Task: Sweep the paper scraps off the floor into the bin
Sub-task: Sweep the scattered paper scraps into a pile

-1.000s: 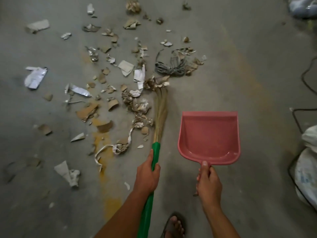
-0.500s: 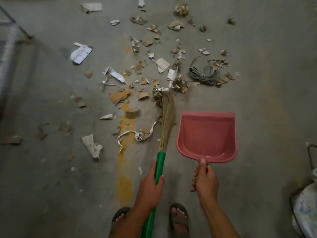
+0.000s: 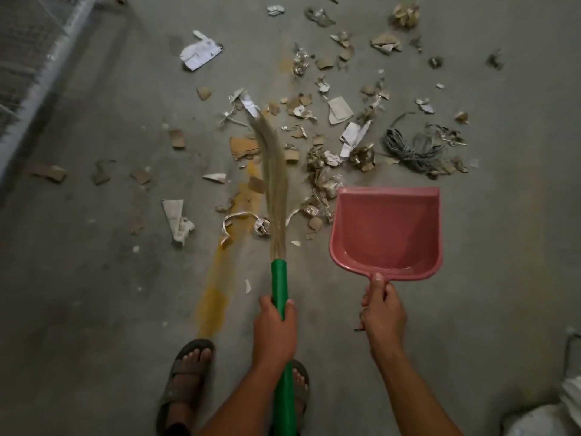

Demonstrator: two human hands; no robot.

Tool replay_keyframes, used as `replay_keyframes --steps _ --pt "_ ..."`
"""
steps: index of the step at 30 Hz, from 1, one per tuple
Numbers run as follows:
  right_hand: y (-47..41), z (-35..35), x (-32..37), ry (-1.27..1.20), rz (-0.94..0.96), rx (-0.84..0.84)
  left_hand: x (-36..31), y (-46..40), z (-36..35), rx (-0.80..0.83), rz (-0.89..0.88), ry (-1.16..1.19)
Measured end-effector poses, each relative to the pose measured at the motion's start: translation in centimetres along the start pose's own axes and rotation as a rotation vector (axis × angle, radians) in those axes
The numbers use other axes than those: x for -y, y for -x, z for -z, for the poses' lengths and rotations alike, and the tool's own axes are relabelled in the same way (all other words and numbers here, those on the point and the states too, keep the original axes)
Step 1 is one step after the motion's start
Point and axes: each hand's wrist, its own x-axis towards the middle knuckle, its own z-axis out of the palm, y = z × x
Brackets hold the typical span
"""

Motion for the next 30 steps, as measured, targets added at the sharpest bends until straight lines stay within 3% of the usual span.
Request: replay_keyframes --steps 8,11,15,24,30 --pt "-1.4 3.5 -2.0 0.069 0.018 0.025 3.4 5.0 -5.9 -0.189 0.347 -0.007" --pt "-1.2 4.2 -2.8 0.079 0.024 0.051 3.4 5.3 -7.8 -0.105 0.495 -0.039" --pt "-1.3 4.9 -4.5 0.075 0.016 0.081 1.5 3.0 -10.2 0.122 0.582 -0.073" --pt "-4.0 6.8 -6.1 0.072 0.002 0.039 -7.0 -5.6 -13.0 0.264 0.268 -0.036" --pt "-5.4 5.9 -4.1 0.033 0.013 0.026 -9.6 -4.8 -10.3 0.144 0.131 0.033"
